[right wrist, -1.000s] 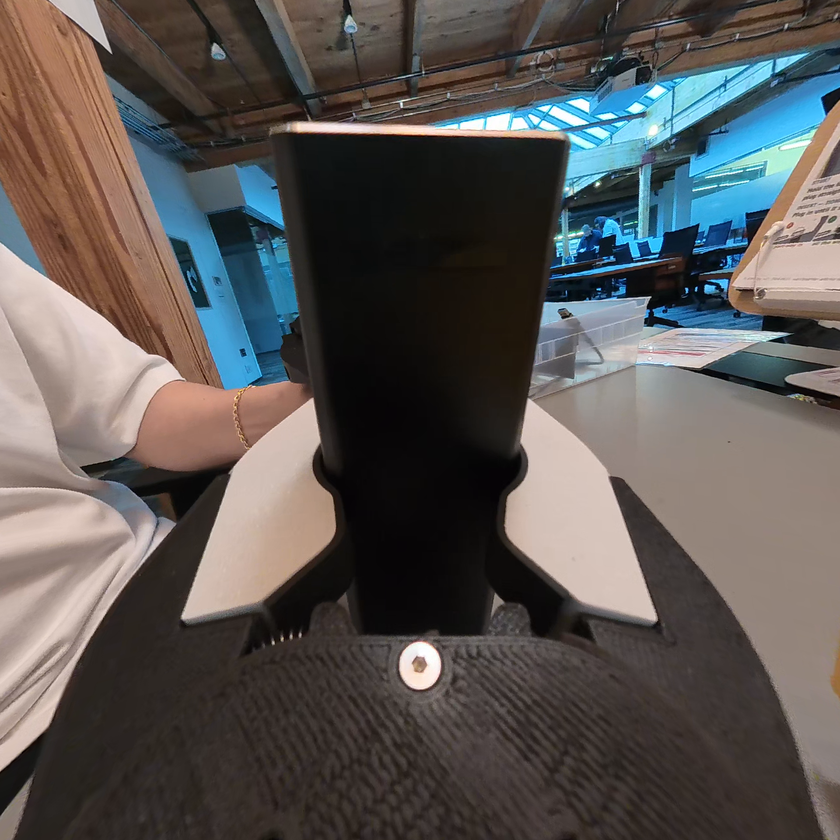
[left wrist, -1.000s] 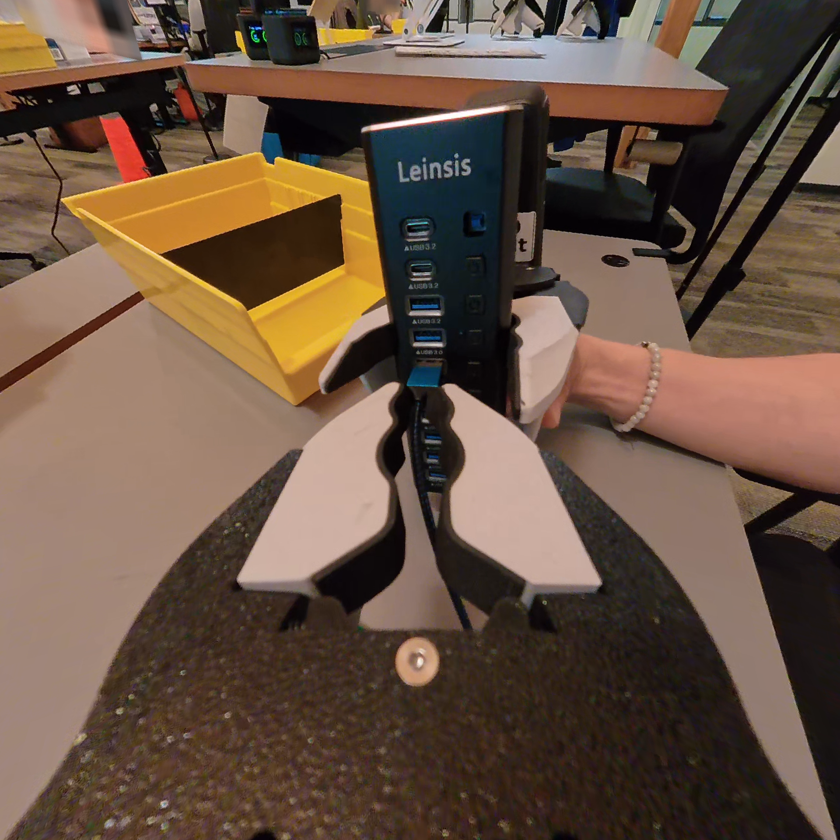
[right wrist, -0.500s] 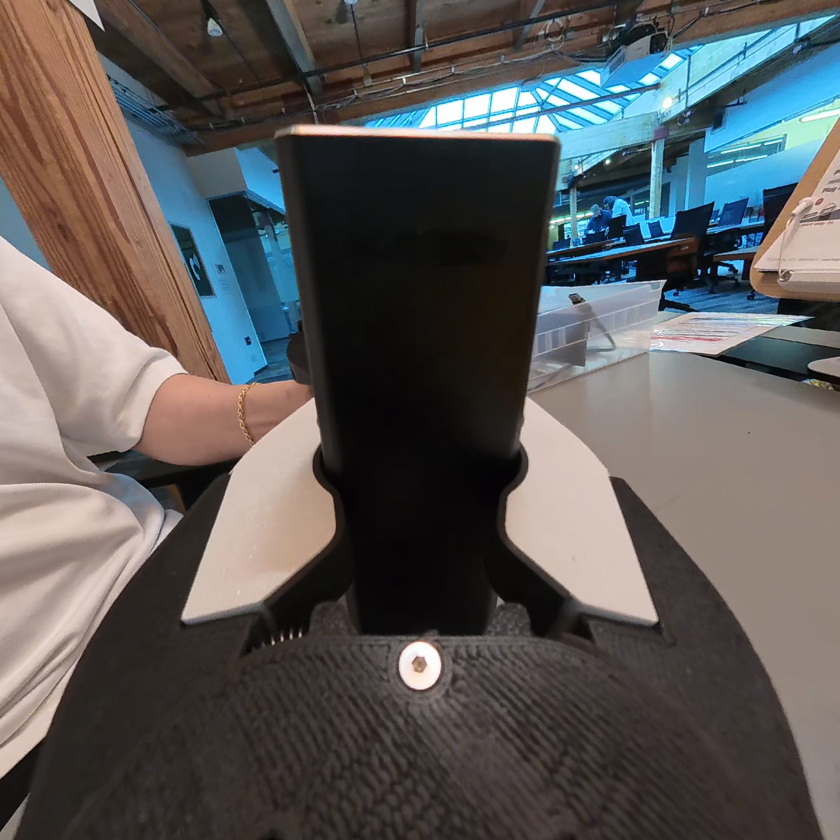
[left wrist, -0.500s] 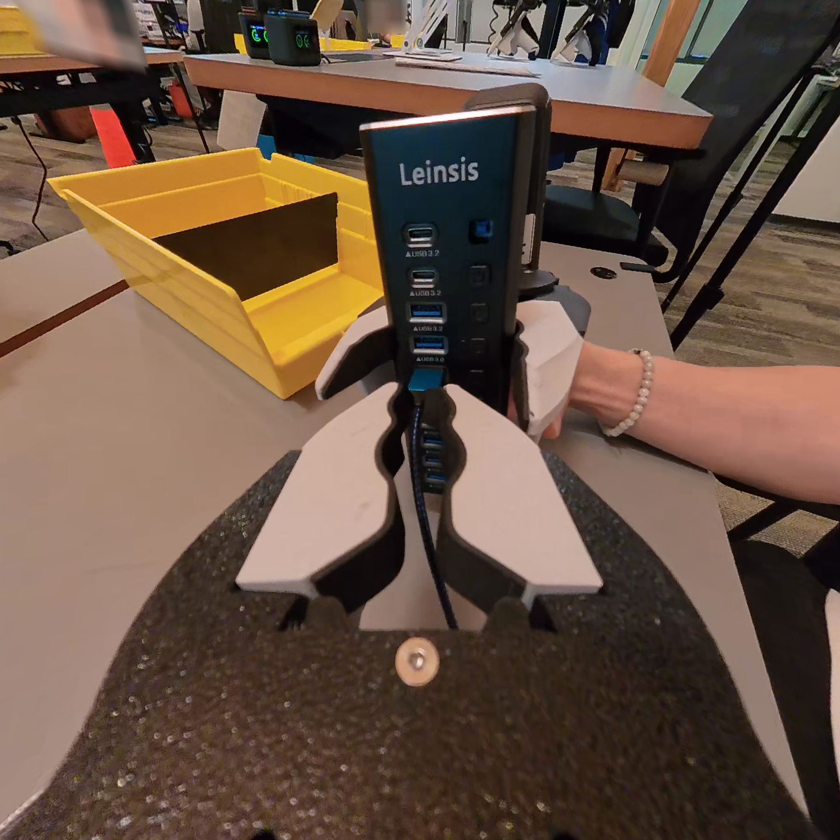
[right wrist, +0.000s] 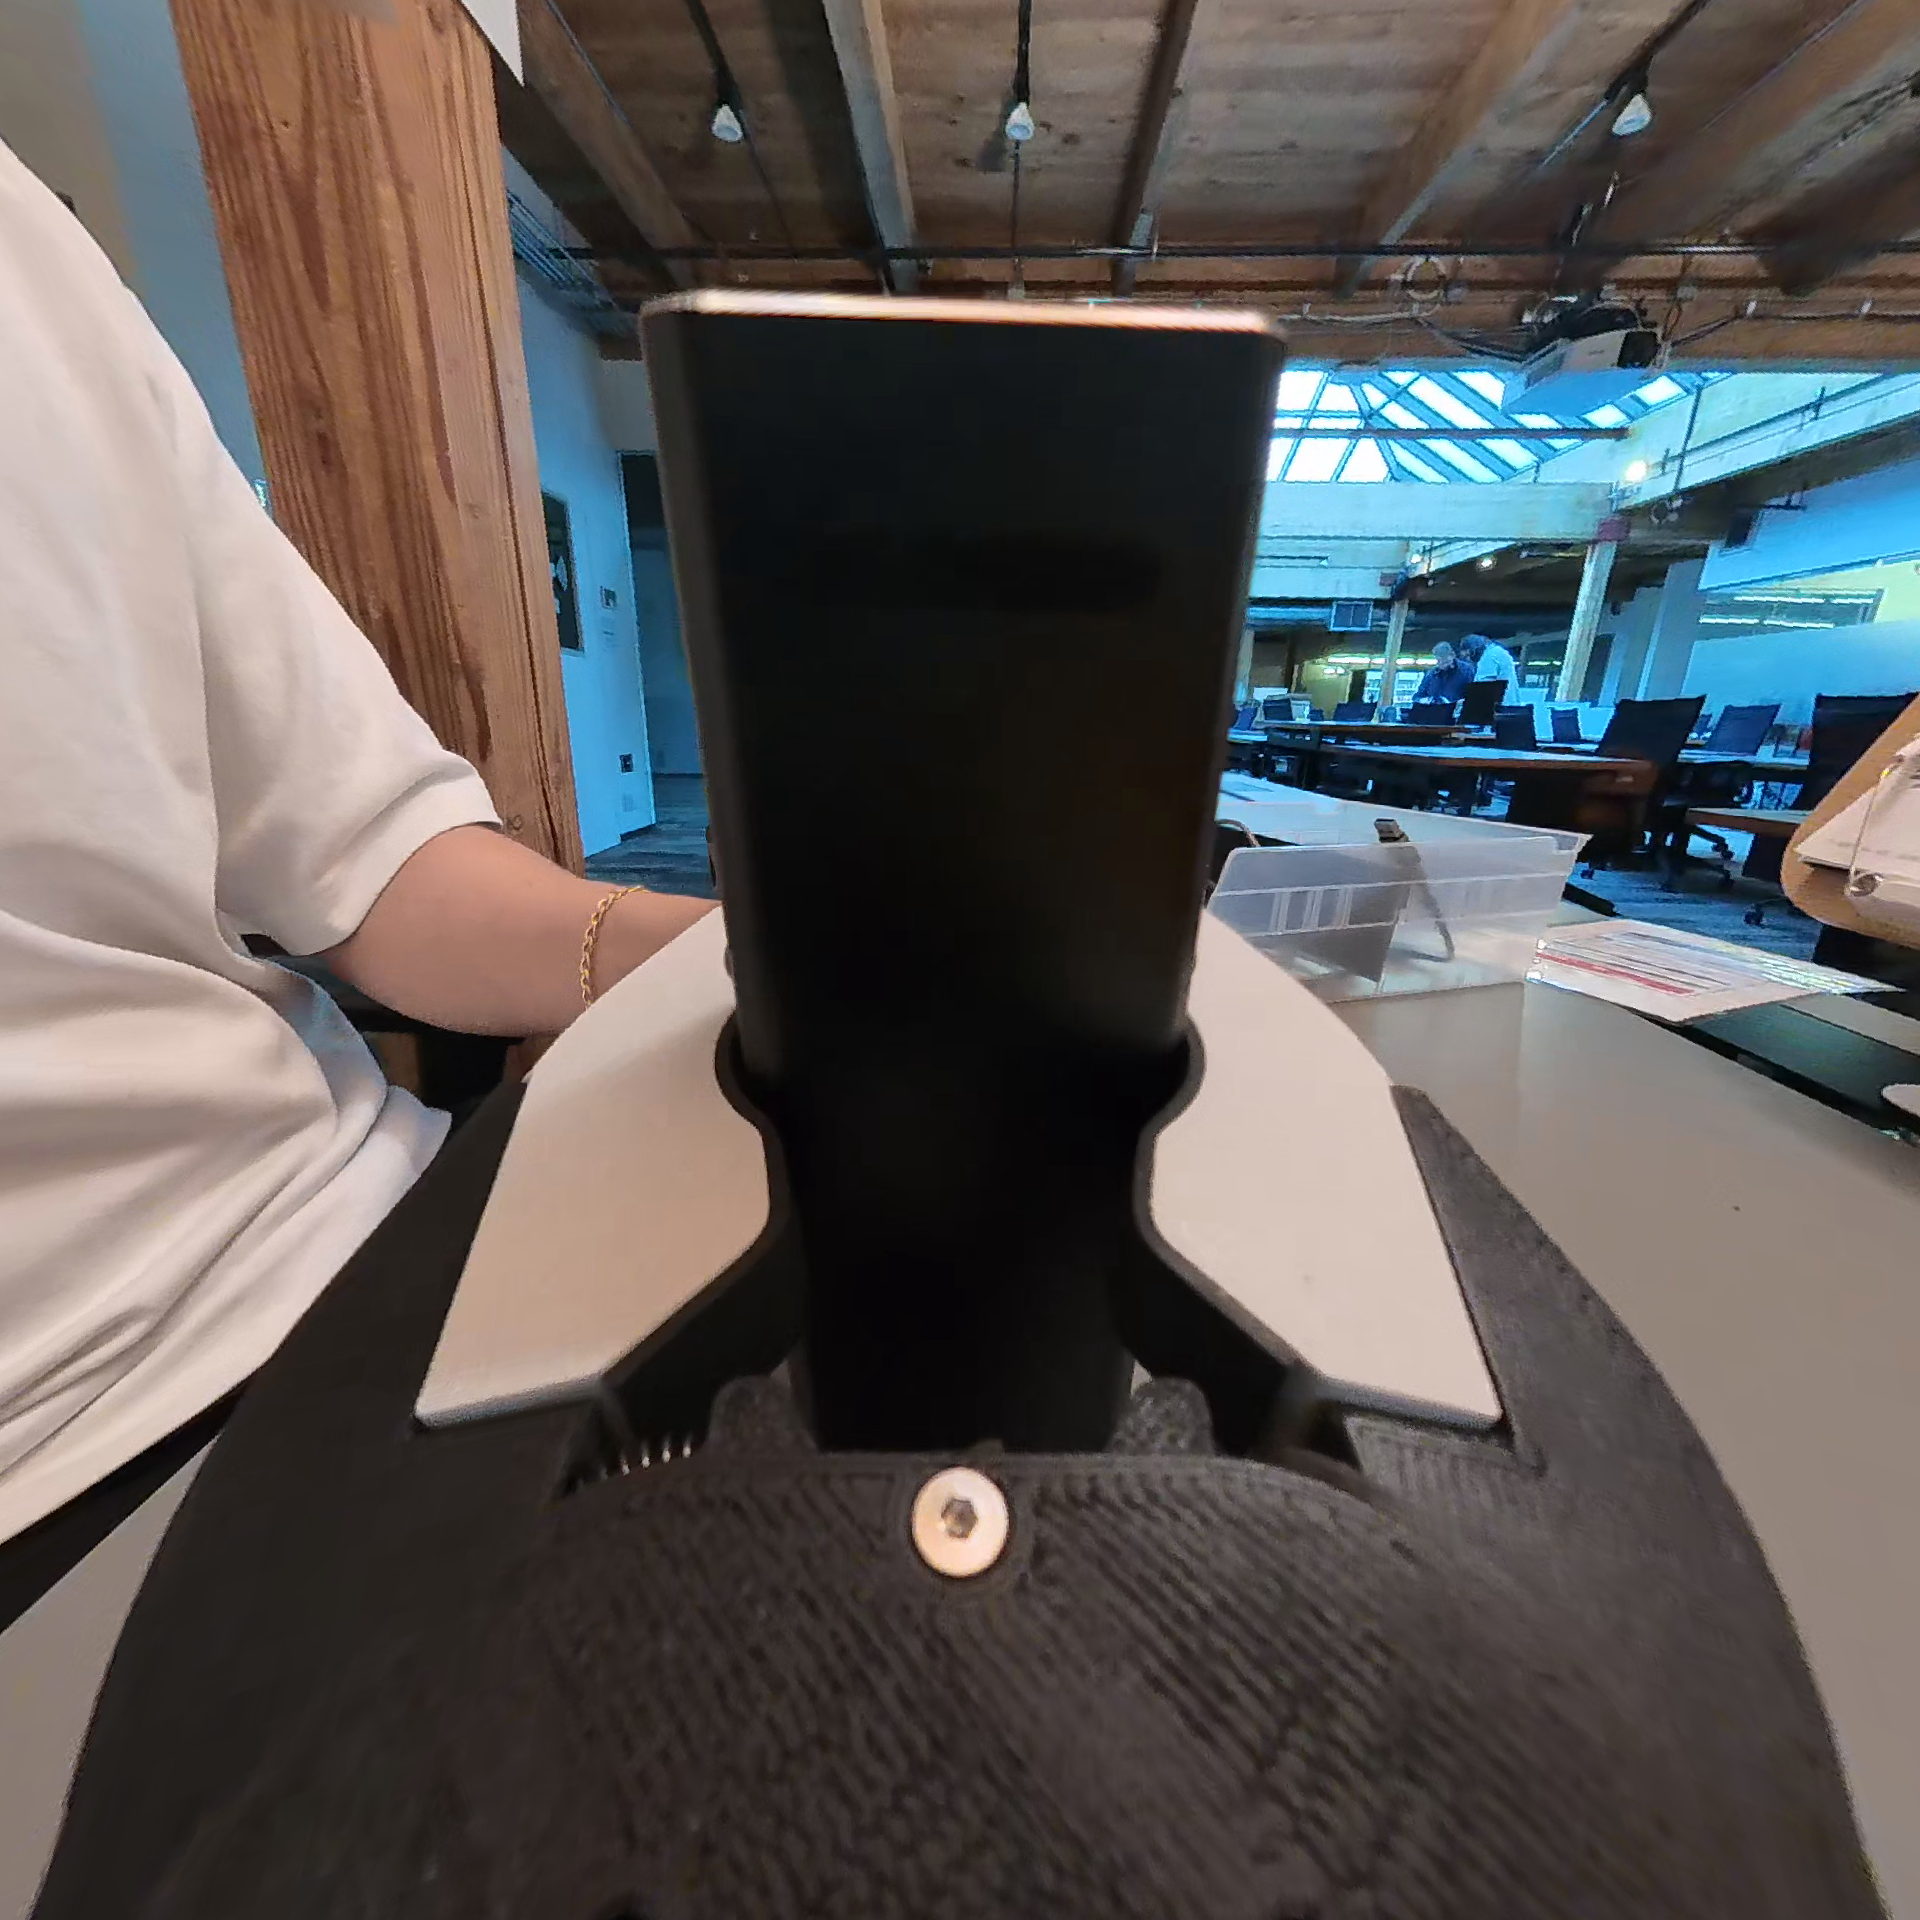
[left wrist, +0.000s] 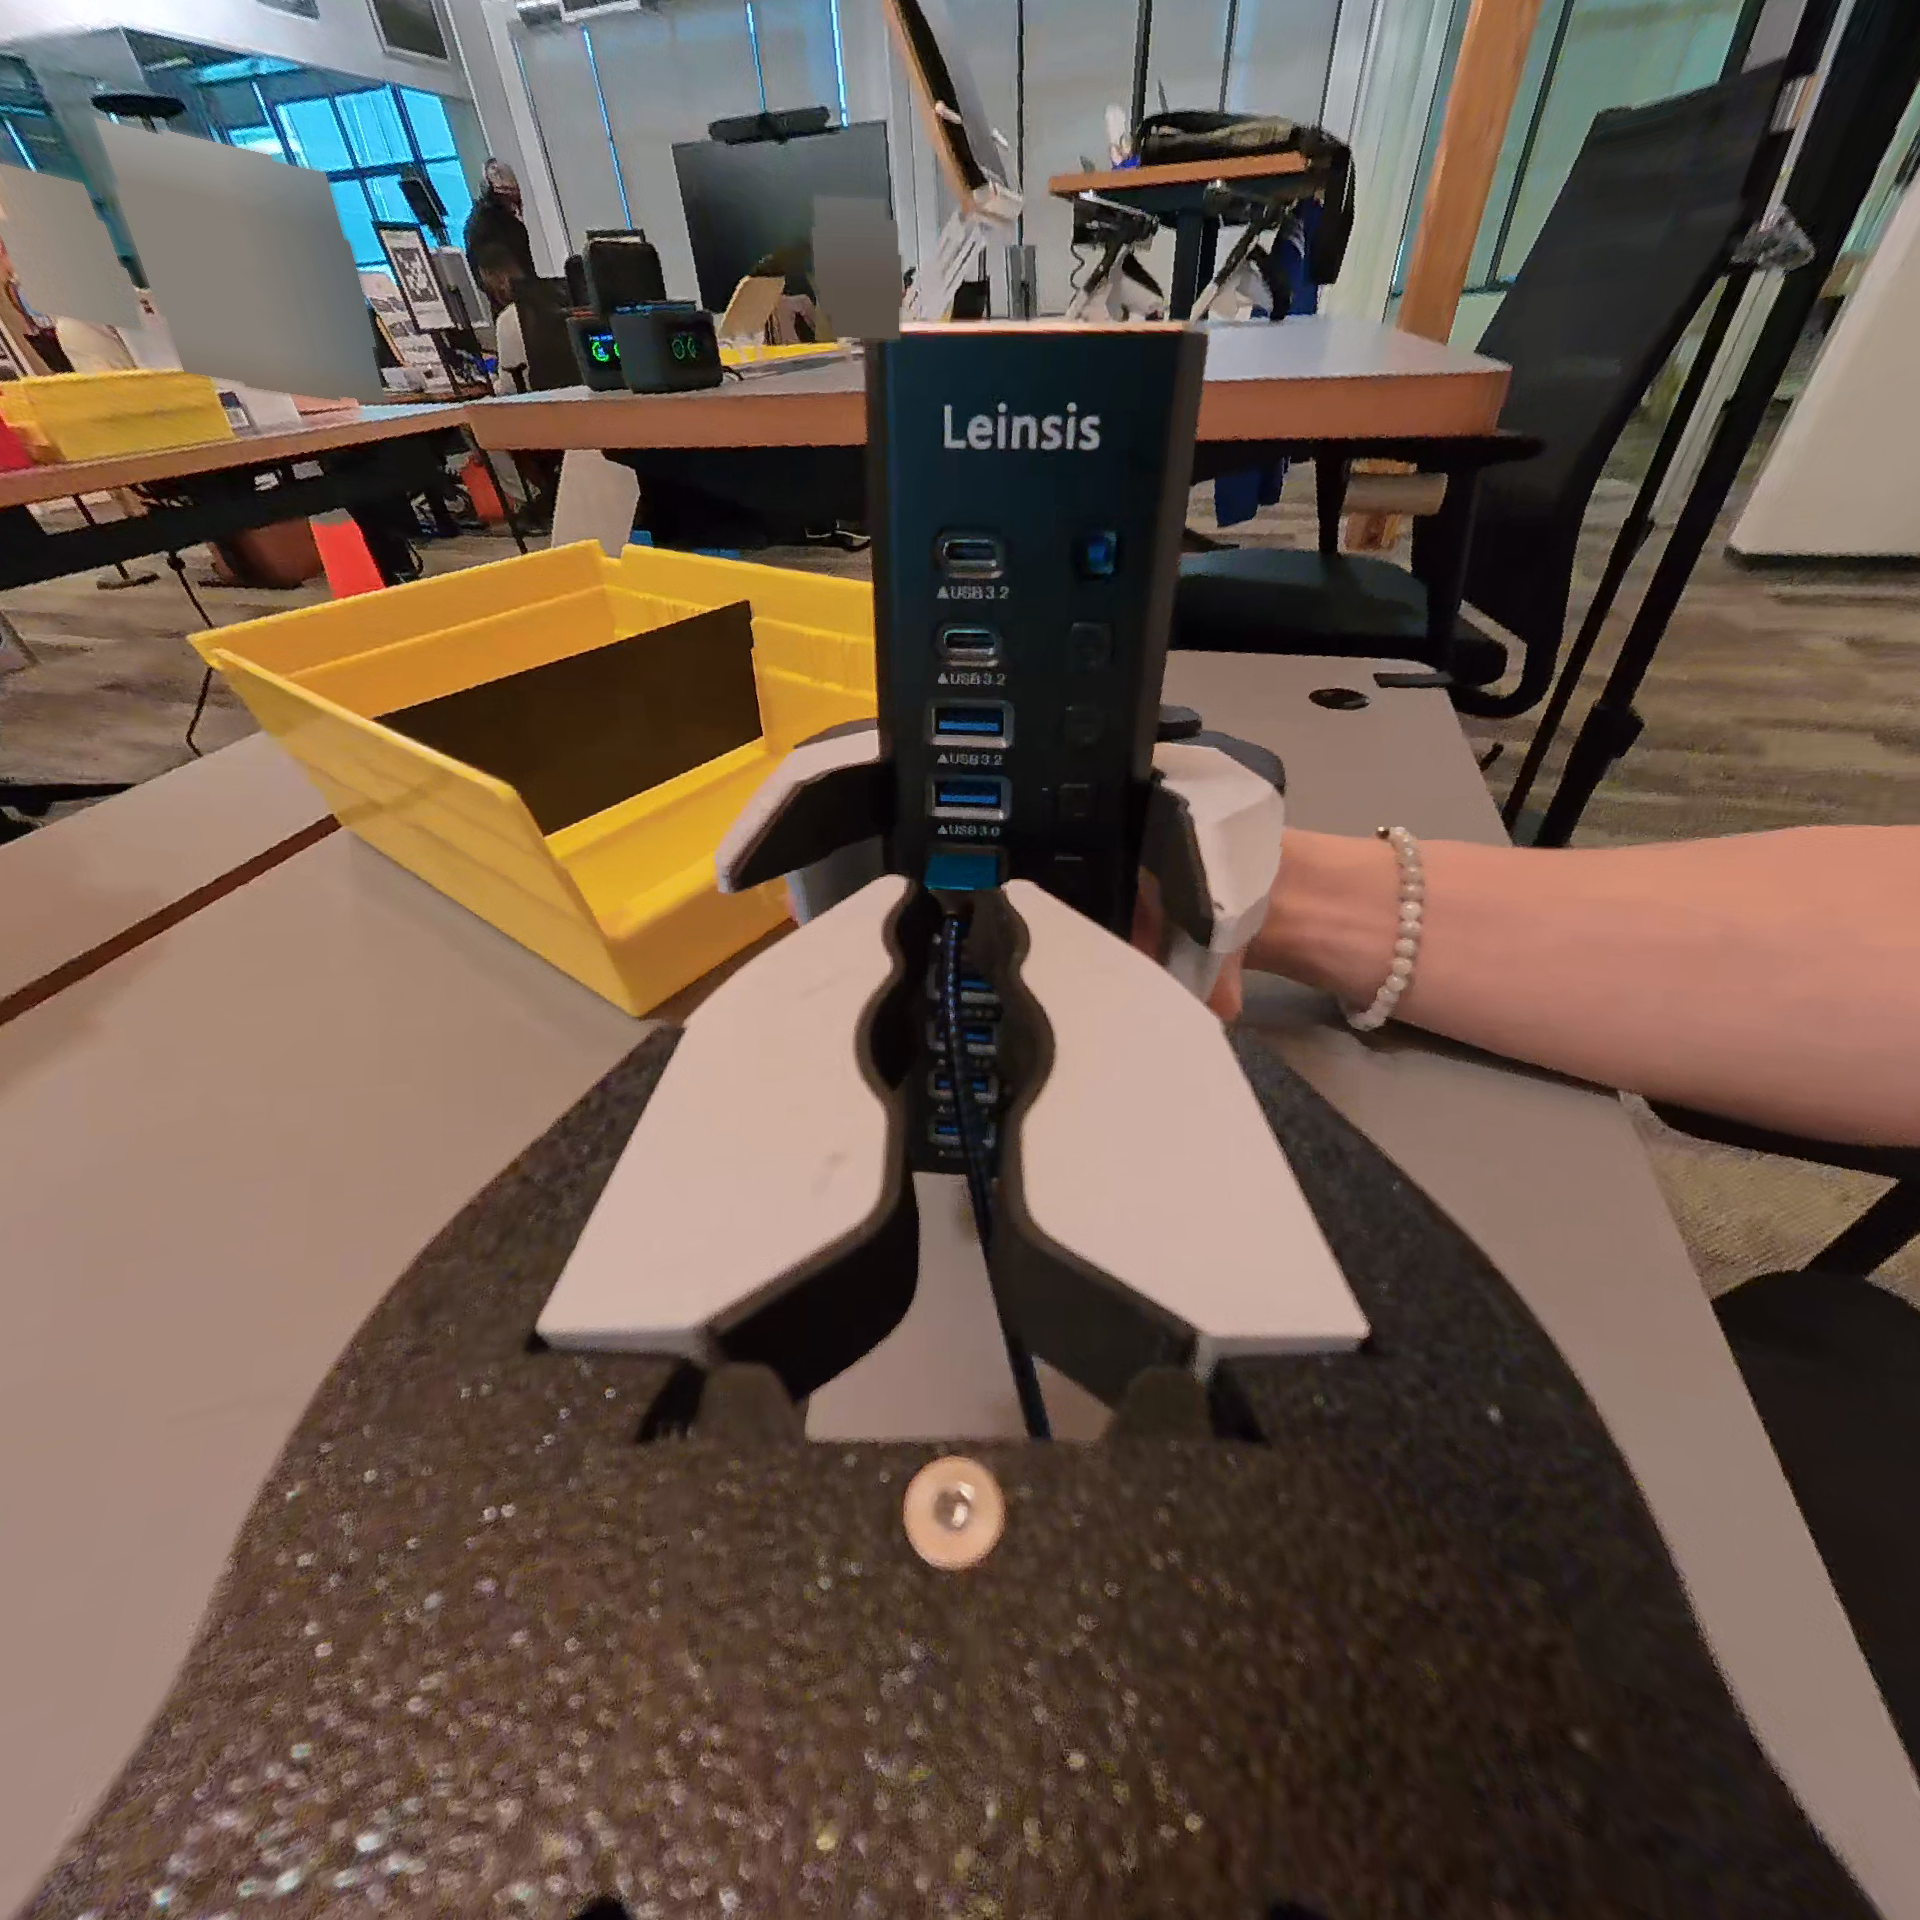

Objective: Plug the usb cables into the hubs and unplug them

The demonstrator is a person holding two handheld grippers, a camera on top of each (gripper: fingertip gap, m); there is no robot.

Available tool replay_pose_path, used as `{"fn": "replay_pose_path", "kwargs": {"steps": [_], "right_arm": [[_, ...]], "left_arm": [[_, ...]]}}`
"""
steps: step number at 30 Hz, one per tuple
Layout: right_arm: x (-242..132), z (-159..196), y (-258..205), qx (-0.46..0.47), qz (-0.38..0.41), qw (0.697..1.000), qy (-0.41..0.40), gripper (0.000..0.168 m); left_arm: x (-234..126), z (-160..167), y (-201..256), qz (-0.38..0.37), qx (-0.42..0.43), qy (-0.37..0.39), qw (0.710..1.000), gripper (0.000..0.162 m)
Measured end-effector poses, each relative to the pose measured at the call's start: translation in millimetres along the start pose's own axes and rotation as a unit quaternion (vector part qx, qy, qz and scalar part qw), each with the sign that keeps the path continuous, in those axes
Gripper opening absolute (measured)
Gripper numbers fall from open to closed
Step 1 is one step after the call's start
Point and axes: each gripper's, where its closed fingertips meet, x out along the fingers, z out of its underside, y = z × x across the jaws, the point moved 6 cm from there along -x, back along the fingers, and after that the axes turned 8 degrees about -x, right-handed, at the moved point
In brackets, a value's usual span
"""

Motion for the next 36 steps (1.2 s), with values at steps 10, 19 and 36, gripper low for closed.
{"fn": "replay_pose_path", "kwargs": {"steps": [10,19,36], "right_arm": [[-3.4,0.3,8.7,0.021,0.037,0.999,0.002,0.073],[-4.5,0.3,11.0,0.029,0.040,0.999,0.005,0.073],[-4.2,0.1,10.1,0.024,0.040,0.999,0.004,0.073]], "left_arm": [[-25.9,-25.7,-12.9,-0.051,-0.049,0.063,0.996,0.028],[-202.7,-53.6,-91.5,-0.297,-0.033,-0.065,0.952,0.027],[-252.5,69.3,-160.6,-0.453,-0.040,-0.390,0.801,0.000]]}}
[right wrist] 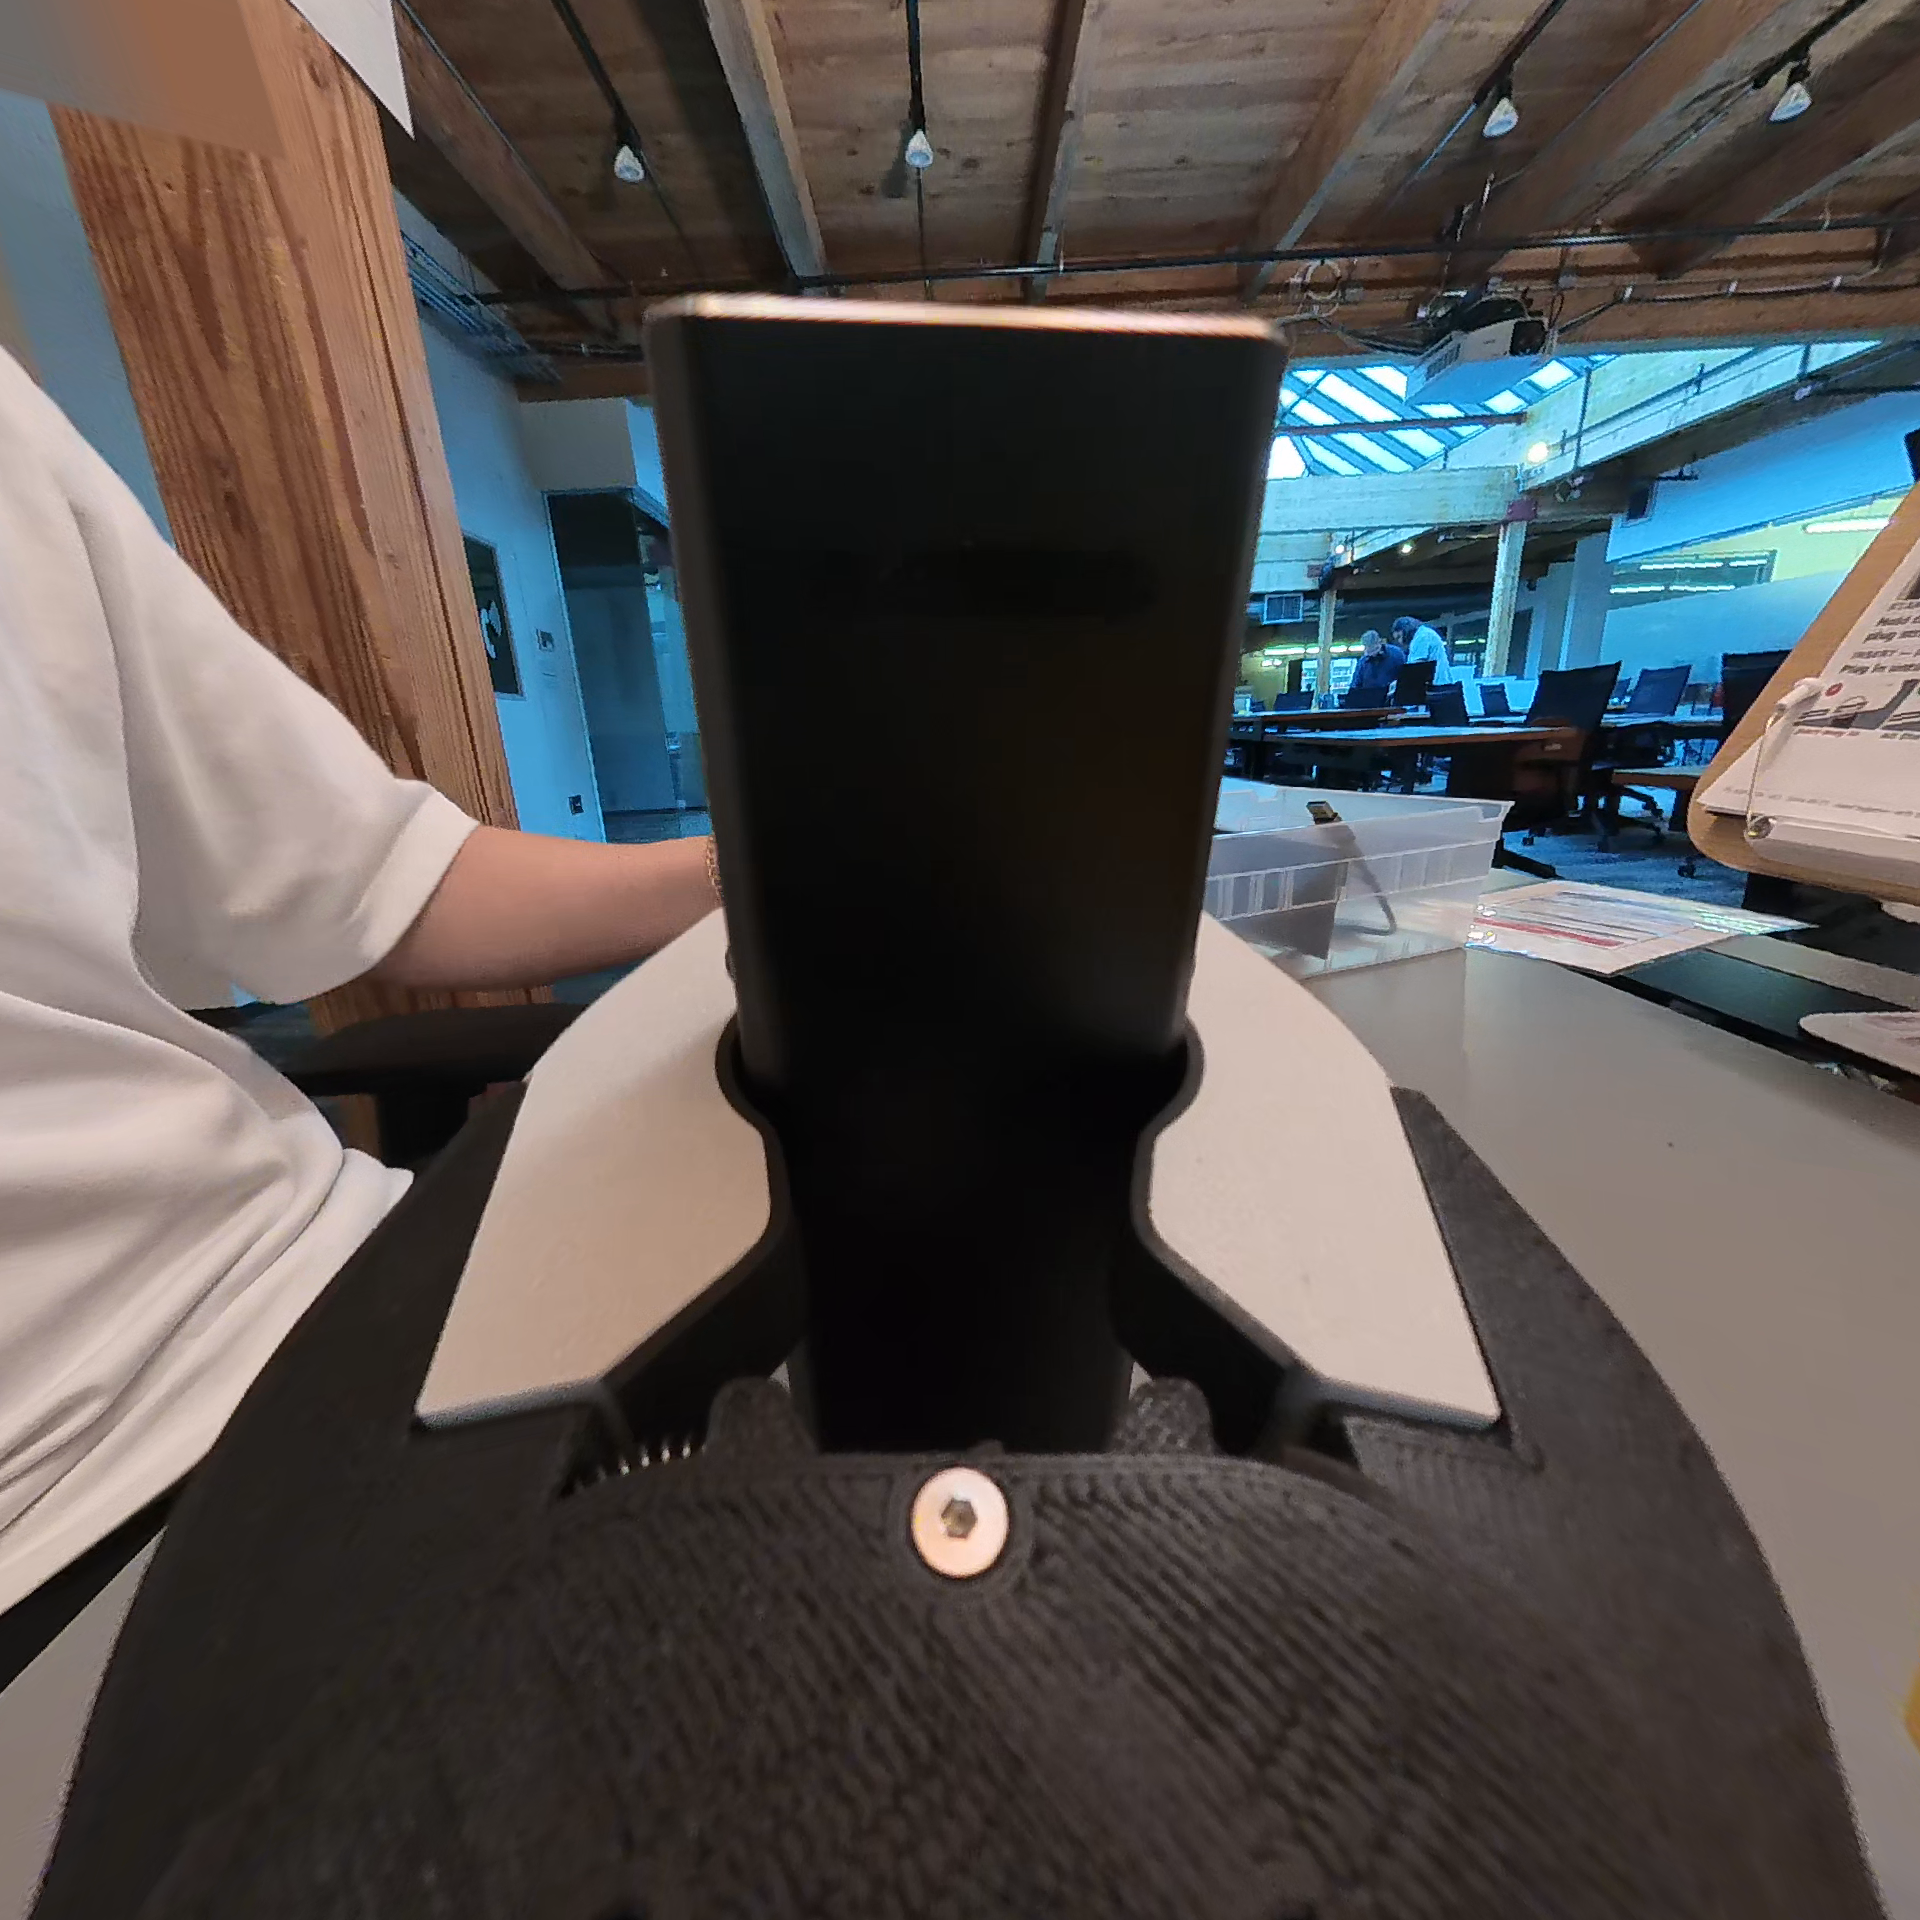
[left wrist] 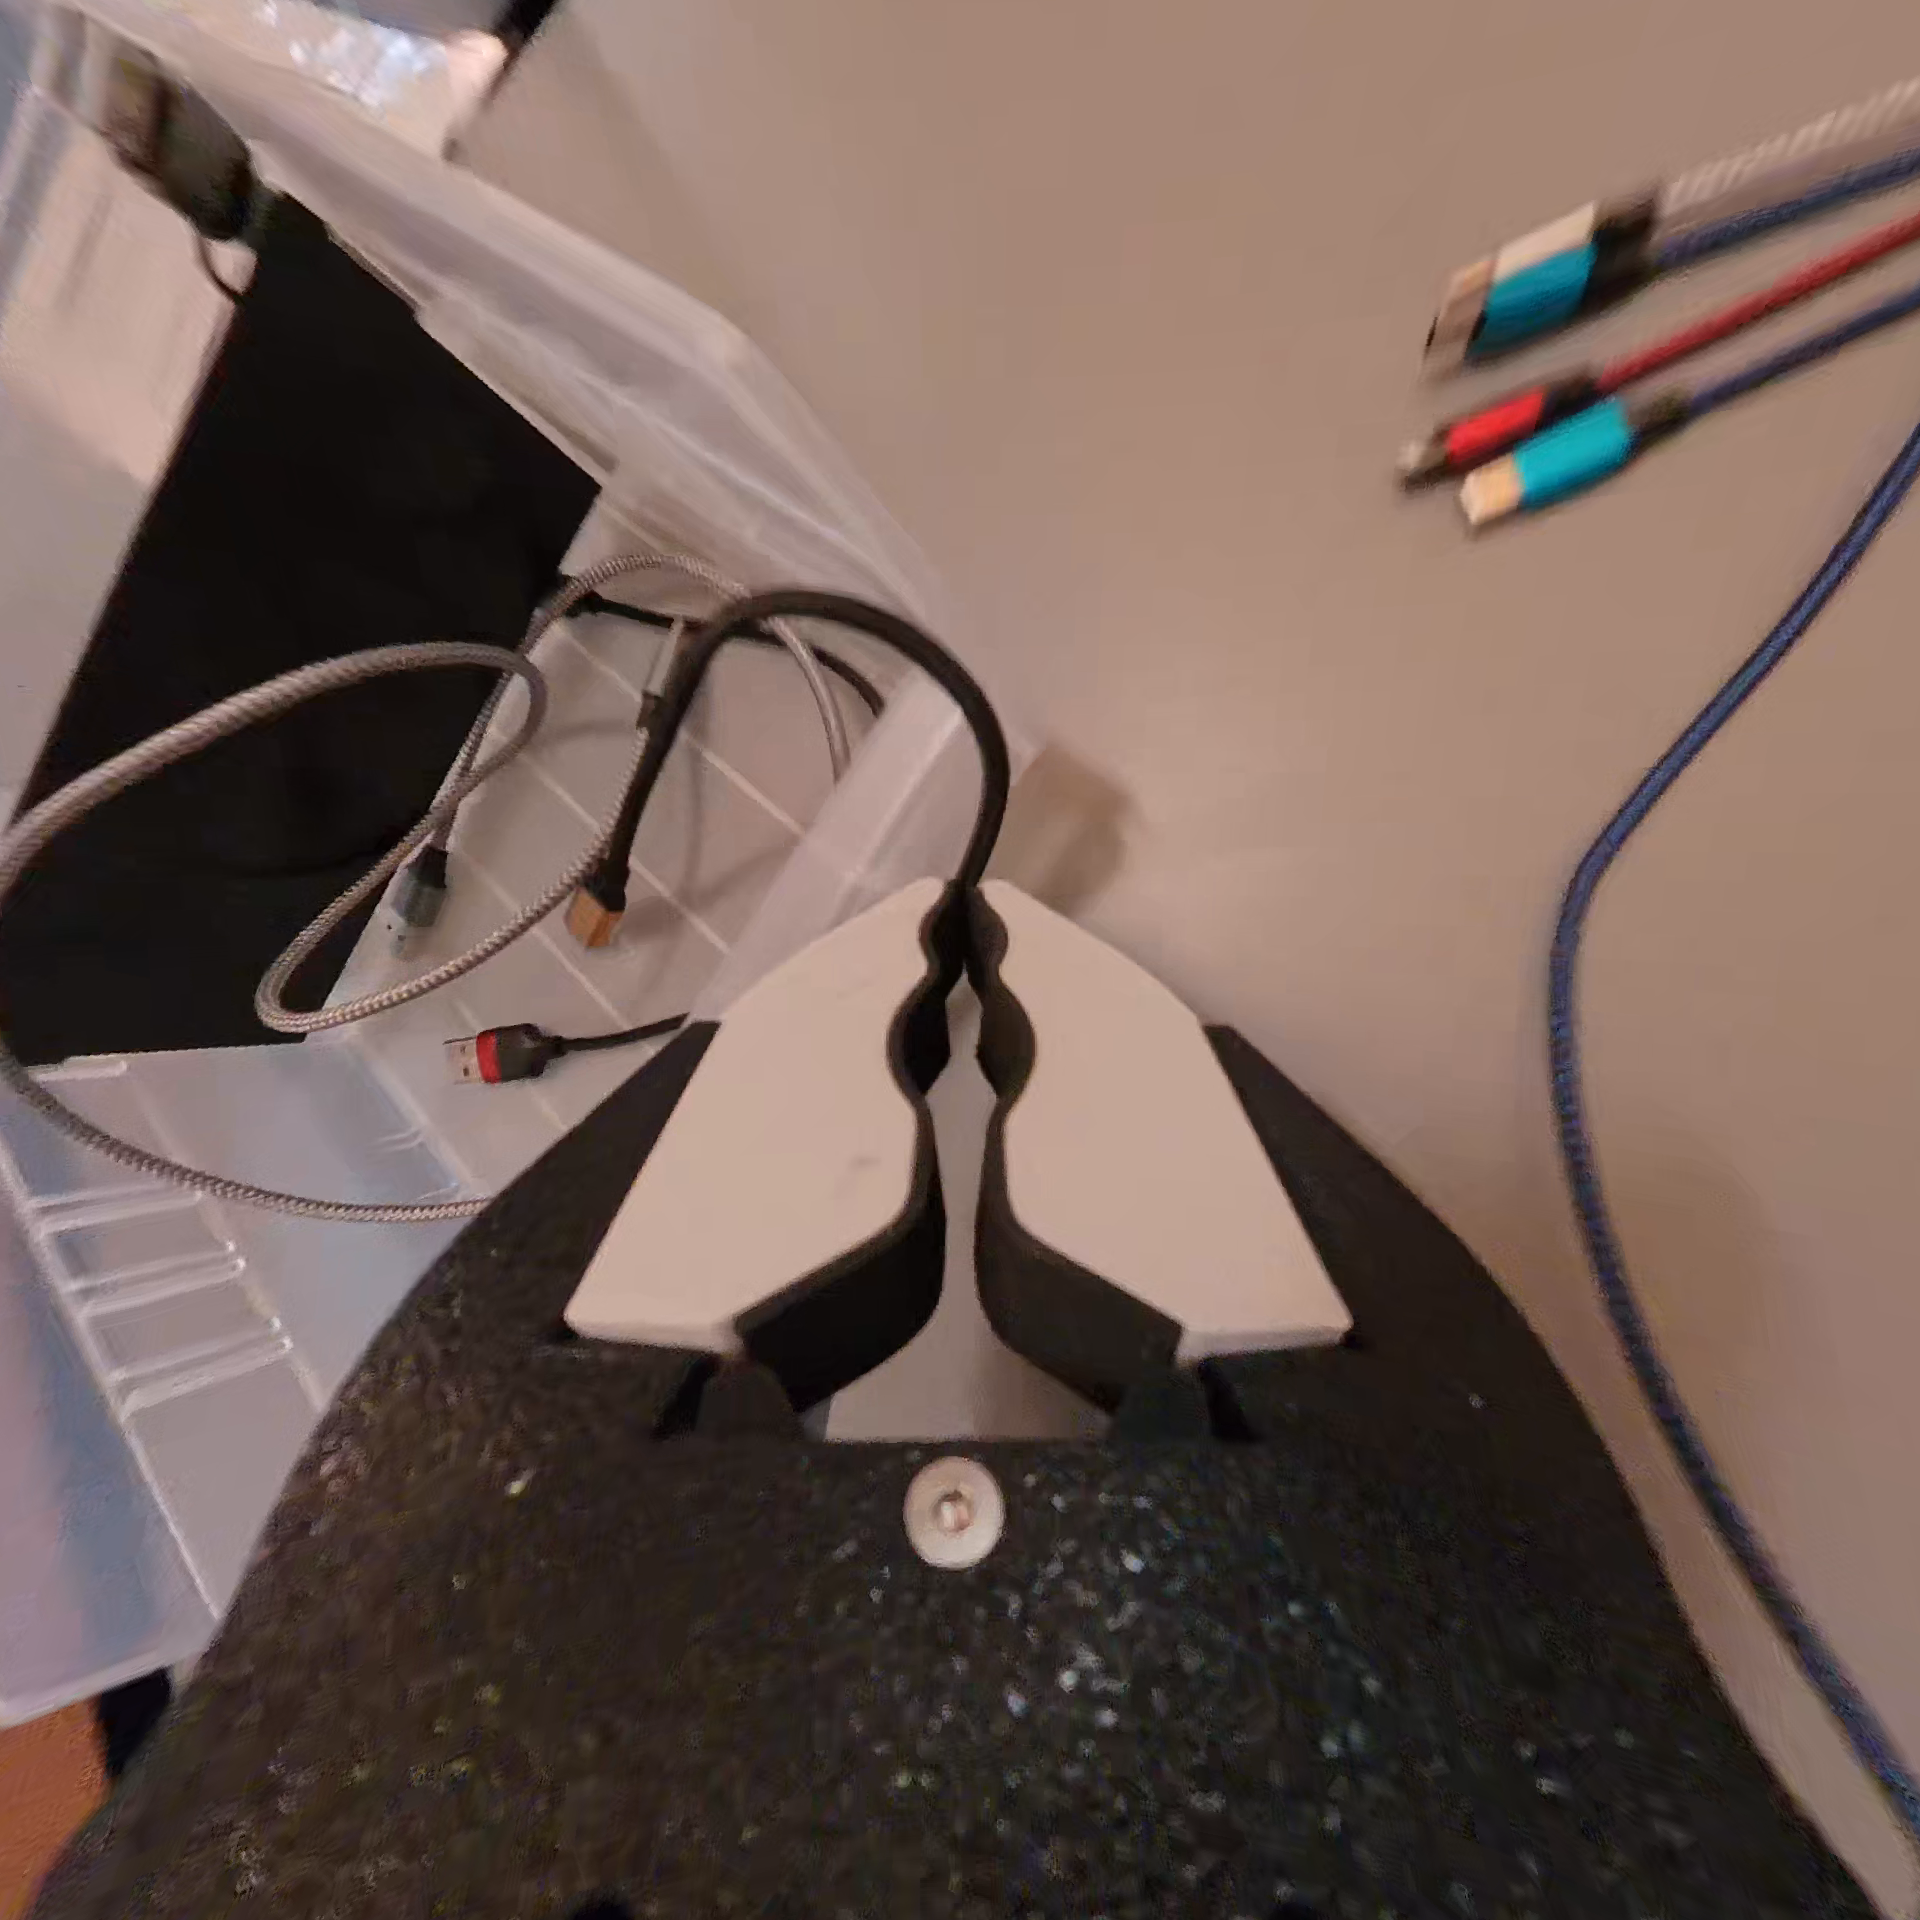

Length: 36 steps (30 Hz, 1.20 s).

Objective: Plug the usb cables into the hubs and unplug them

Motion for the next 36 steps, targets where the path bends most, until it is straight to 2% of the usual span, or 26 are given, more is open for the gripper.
{"fn": "replay_pose_path", "kwargs": {"steps": [3,6,7,9,11,12,13,16,17,19,20,23,27,30,32,34,36], "right_arm": [[-1.7,-1.0,0.5,0.001,0.002,1.000,0.008,0.073],[-0.5,-0.2,1.2,0.007,-0.003,1.000,0.003,0.073],[0.5,0.4,1.1,0.008,-0.006,1.000,-0.001,0.073],[2.2,1.3,-0.3,0.005,-0.010,1.000,-0.009,0.073],[3.1,1.7,-1.3,0.000,-0.012,1.000,-0.014,0.073],[3.2,1.8,-1.5,0.000,-0.012,1.000,-0.014,0.073],[3.0,1.6,-1.4,-0.001,-0.012,1.000,-0.013,0.073],[2.1,1.0,-1.4,-0.002,-0.009,1.000,-0.009,0.073],[2.0,1.0,-1.3,-0.002,-0.009,1.000,-0.008,0.073],[2.0,0.9,-1.5,-0.002,-0.009,1.000,-0.008,0.073],[1.9,0.9,-1.6,-0.003,-0.008,1.000,-0.008,0.073],[1.7,0.6,-1.9,-0.005,-0.008,1.000,-0.007,0.073],[1.7,0.8,-0.8,0.001,-0.010,1.000,-0.007,0.073],[3.0,1.5,-1.6,-0.001,-0.013,1.000,-0.012,0.073],[3.6,1.9,-2.3,-0.002,-0.015,1.000,-0.016,0.073],[3.3,1.7,-2.4,-0.004,-0.014,1.000,-0.014,0.073],[2.7,1.4,-2.0,-0.002,-0.013,1.000,-0.011,0.073]], "left_arm": [[-33.9,-25.1,-2.5,0.019,-0.051,0.089,0.995,0.000],[-92.6,-58.7,-8.1,0.097,-0.122,0.218,0.964,0.000],[-107.8,-64.5,-11.5,0.112,-0.129,0.233,0.957,0.000],[-116.6,-61.2,-18.7,0.101,-0.098,0.197,0.970,0.000],[-100.2,-46.6,-20.8,0.078,-0.054,0.133,0.987,0.002],[-86.6,-37.9,-19.1,0.066,-0.034,0.105,0.992,0.020],[-71.6,-28.2,-15.1,0.057,-0.013,0.075,0.995,0.031],[-29.9,-4.4,-1.7,0.014,0.057,0.007,0.998,0.035],[-19.0,-0.6,1.7,-0.007,0.078,-0.005,0.997,0.035],[-4.3,-0.3,4.8,-0.053,0.110,-0.008,0.992,0.010],[-1.2,-2.3,4.8,-0.073,0.119,-0.003,0.990,0.003],[-8.6,-13.8,1.2,-0.107,0.093,0.023,0.990,0.003],[-35.2,-30.7,-5.4,-0.053,-0.013,0.105,0.993,0.002],[-46.1,-32.0,-13.0,-0.045,-0.033,0.130,0.990,0.003],[-59.4,-37.9,-7.2,0.010,-0.061,0.179,0.982,0.003],[-83.9,-50.9,-1.0,0.086,-0.102,0.255,0.958,0.003],[-115.0,-67.7,4.4,0.179,-0.141,0.332,0.916,0.002]]}}
